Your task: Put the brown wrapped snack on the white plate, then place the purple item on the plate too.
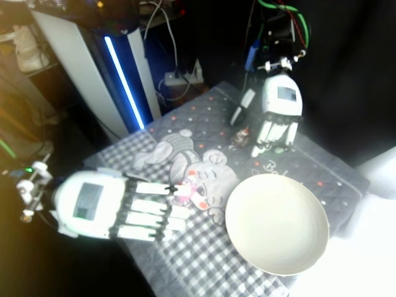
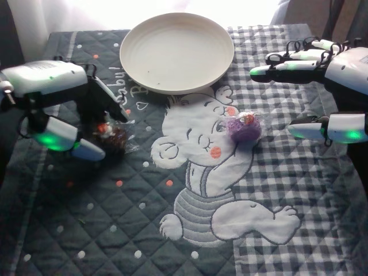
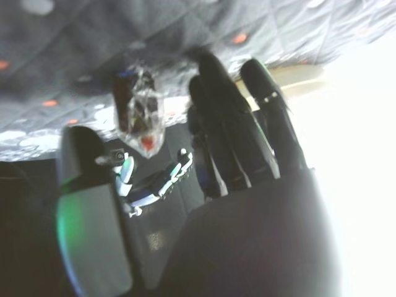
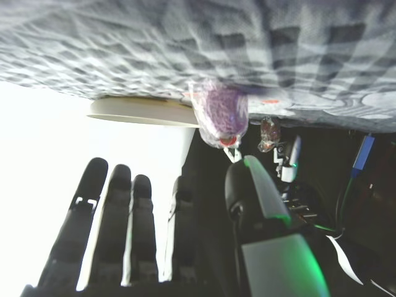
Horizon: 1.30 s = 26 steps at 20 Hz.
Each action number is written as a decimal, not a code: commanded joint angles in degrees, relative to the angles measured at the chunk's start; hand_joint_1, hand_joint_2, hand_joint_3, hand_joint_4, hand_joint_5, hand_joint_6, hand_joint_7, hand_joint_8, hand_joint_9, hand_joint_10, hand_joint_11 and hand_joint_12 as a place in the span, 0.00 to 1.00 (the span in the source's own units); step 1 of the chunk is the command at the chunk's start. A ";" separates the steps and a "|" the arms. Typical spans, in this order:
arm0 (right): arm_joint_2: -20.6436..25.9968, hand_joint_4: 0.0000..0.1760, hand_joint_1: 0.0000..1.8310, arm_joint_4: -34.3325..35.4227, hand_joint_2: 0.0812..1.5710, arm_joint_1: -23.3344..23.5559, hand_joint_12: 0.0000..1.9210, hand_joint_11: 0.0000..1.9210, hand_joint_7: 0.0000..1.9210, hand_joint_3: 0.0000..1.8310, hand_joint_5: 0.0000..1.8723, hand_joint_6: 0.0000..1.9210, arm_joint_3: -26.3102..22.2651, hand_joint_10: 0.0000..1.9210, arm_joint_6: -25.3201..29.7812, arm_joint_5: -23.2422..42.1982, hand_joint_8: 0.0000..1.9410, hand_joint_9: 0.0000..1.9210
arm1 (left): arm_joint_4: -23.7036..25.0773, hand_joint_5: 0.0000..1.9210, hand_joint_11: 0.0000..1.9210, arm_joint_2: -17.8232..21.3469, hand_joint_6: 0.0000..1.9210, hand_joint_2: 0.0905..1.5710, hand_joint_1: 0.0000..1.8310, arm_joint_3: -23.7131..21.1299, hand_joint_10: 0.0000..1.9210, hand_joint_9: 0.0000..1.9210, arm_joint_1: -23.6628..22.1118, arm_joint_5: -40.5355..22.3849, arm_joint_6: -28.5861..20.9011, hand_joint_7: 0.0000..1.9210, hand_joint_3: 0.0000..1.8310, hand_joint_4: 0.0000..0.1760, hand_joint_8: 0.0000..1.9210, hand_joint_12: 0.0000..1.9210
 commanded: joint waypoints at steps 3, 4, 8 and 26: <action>-0.07 0.86 0.46 1.99 0.73 0.71 0.65 0.00 0.12 0.00 0.17 0.00 0.25 0.00 0.20 6.38 0.00 0.15 | -1.76 0.51 0.39 -2.46 0.22 0.59 0.53 1.78 0.97 0.45 0.19 -5.89 -1.79 0.39 0.00 0.11 0.81 1.00; -0.07 0.89 0.46 2.01 0.73 0.71 0.65 0.00 0.12 0.00 0.17 0.00 0.31 0.01 0.20 6.38 0.00 0.17 | -1.97 0.51 0.38 -2.83 0.10 0.56 0.52 2.08 0.94 0.46 0.21 -5.89 -1.79 0.40 0.00 0.00 0.77 1.00; -0.27 0.92 0.45 2.04 0.73 0.71 0.65 0.00 0.12 0.00 0.17 0.00 0.53 0.00 0.20 6.36 0.00 0.16 | -5.39 0.62 0.44 -3.60 0.32 0.63 0.63 3.45 0.90 0.52 0.54 -7.31 -1.97 0.51 0.00 0.00 0.70 1.00; -2.56 0.81 0.42 1.51 0.74 0.74 0.57 0.00 0.12 0.00 0.19 0.00 2.64 0.00 3.81 8.69 0.00 0.15 | -5.66 0.21 0.05 -17.18 0.00 0.53 0.41 23.58 0.02 0.26 -14.22 0.25 -4.61 0.27 0.00 0.74 0.00 0.49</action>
